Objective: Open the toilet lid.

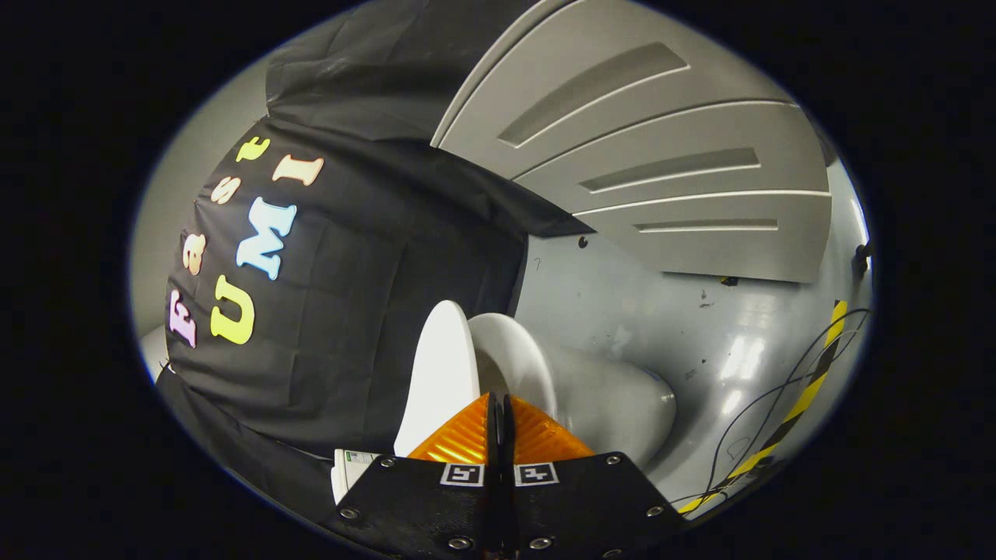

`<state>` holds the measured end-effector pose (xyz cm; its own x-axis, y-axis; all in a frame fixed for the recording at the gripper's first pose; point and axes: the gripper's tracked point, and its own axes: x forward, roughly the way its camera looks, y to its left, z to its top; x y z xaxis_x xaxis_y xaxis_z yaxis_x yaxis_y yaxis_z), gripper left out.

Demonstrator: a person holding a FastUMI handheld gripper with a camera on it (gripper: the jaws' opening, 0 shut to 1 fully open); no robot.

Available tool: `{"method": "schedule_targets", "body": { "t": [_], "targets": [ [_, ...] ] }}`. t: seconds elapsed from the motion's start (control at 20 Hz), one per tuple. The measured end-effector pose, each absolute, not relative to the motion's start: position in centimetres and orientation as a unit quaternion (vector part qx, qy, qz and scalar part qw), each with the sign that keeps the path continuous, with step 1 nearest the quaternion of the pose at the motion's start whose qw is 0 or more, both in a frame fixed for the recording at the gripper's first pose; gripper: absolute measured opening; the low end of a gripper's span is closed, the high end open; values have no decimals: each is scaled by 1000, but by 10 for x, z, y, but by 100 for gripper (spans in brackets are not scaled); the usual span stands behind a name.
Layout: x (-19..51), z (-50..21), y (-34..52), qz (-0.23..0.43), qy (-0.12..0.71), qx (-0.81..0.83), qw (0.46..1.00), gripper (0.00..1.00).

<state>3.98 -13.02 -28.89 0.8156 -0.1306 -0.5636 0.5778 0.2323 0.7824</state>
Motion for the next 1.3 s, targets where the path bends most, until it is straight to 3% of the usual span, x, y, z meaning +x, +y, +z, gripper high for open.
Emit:
{"method": "schedule_targets", "body": {
  "t": [0.6,1.3],
  "targets": [
    [65,-175,-104,-200,169,507,821,0],
    [82,-95,-59,-174,181,404,879,0]
  ]
}}
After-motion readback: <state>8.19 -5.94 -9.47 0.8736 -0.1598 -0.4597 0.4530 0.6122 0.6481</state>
